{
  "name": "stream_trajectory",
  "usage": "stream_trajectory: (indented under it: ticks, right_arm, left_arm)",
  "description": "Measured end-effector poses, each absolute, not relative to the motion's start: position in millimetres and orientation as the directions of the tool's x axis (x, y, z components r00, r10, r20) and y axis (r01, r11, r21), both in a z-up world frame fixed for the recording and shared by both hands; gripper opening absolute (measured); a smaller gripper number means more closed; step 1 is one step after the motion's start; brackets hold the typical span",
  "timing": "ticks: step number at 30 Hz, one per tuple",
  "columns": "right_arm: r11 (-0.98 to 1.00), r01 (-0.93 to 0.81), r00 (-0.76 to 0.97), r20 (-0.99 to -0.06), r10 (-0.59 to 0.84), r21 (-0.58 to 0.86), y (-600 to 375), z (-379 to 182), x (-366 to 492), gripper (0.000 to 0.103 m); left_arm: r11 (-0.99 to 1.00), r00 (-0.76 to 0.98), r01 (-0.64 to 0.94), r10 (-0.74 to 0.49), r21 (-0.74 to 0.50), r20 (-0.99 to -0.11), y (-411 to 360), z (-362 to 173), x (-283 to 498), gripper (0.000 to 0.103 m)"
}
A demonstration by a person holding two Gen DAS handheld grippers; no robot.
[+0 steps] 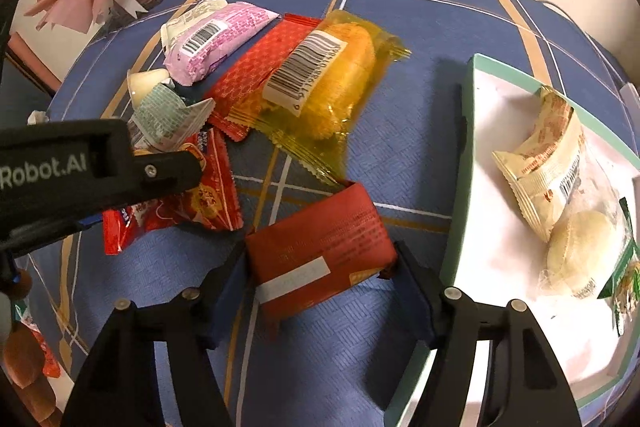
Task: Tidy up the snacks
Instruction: 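Grasp the red snack bag with the left tool while the right tool grasps the red rectangular pack, then lift the red bag with the left tool while the right tool lifts the red pack toward the tray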
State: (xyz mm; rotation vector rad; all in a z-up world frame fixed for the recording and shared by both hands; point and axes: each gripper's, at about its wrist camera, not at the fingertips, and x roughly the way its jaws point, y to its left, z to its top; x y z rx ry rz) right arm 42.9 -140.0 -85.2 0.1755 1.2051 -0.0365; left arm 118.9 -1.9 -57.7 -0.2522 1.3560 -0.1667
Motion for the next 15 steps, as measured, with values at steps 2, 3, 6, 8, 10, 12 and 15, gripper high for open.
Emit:
stream_trajectory:
  ticks: [2, 3, 6, 8, 10, 12, 15]
  right_arm:
    - [0.982, 0.13, 0.362, -0.929, 0.079, 0.135, -144.9, -81.9, 41.6, 0.07]
    - [0.981, 0.132, 0.366, -0.927, 0.085, 0.142, -148.0, -79.9, 42.0, 0.07]
    - [0.98, 0.134, 0.389, -0.918, 0.082, 0.144, -150.5, -71.1, 42.6, 0.07]
    - [0.979, 0.135, 0.403, -0.911, 0.087, 0.154, -155.4, -63.0, 39.1, 0.07]
    - [0.978, 0.136, 0.419, -0.904, 0.089, 0.16, -159.1, -54.8, 36.0, 0.07]
    - [0.979, 0.135, 0.437, -0.896, 0.077, 0.15, -156.9, -45.1, 31.4, 0.07]
    - [0.98, 0.14, 0.456, -0.888, 0.065, 0.144, -158.5, -35.1, 25.5, 0.07]
  left_arm:
    - [0.961, 0.222, -0.028, -0.261, -0.273, -0.94, 3.3, -52.5, 119.6, 0.05]
    - [0.961, 0.235, -0.03, -0.259, -0.274, -0.937, 3.3, -47.5, 118.8, 0.05]
    - [0.959, 0.266, -0.031, -0.265, -0.283, -0.927, 2.8, -34.9, 117.2, 0.05]
    - [0.957, 0.288, -0.025, -0.27, -0.289, -0.919, 0.7, -24.9, 115.0, 0.05]
    - [0.956, 0.306, -0.018, -0.273, -0.293, -0.912, -1.3, -17.1, 112.4, 0.05]
    - [0.956, 0.323, -0.011, -0.275, -0.294, -0.905, -1.7, -9.2, 109.9, 0.05]
    - [0.955, 0.347, -0.003, -0.278, -0.297, -0.896, -3.8, 1.6, 107.9, 0.05]
